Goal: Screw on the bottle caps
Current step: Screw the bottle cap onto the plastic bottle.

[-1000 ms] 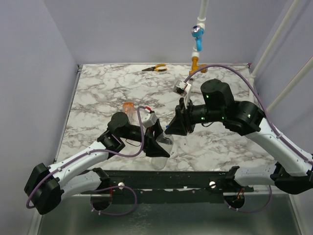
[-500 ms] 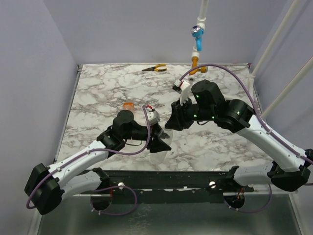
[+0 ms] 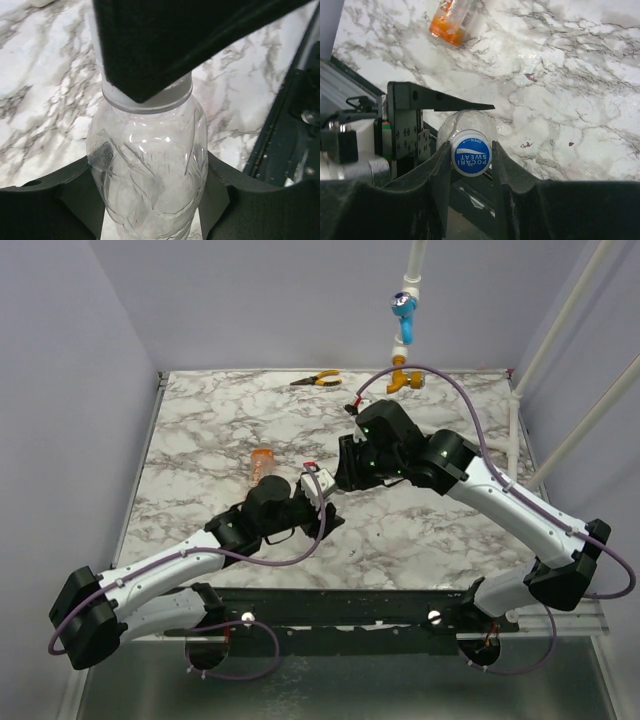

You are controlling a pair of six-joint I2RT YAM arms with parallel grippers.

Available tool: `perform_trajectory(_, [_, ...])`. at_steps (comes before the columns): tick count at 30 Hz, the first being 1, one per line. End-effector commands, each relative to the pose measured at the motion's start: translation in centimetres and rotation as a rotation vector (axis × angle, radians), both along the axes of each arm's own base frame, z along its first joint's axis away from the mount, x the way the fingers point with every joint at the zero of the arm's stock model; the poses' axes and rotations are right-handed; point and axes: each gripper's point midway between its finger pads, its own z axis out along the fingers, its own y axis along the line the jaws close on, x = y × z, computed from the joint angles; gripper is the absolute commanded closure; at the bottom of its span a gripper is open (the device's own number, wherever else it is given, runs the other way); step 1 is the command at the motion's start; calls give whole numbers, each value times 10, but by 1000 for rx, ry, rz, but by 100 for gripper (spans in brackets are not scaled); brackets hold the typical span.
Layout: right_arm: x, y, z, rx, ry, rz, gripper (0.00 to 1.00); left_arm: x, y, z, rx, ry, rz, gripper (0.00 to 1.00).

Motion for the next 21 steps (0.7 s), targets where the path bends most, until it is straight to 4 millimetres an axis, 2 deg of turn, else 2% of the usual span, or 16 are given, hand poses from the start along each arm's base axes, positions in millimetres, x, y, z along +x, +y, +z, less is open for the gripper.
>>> perform_trajectory(1, [-4, -34, -65, -266, 144, -164, 85, 40, -4, 115, -248, -358, 178, 66])
perform_trajectory(6, [6, -21, -55, -197, 128, -208, 78, 36, -14, 104, -241, -355, 130, 66])
perform_trajectory(10, [15, -11, -32, -115, 78, -221, 69, 22, -24, 85, -229, -309, 41, 65])
perform_trajectory(12, [19, -6, -17, -70, 50, -216, 68, 13, -27, 76, -224, -281, -7, 65])
perform_trajectory(17, [24, 1, 13, 8, -9, -196, 71, -7, -32, 54, -217, -186, -102, 65])
perform_trajectory(21, [19, 5, 30, 66, -57, -119, 80, -24, -34, 52, -242, -129, -172, 65])
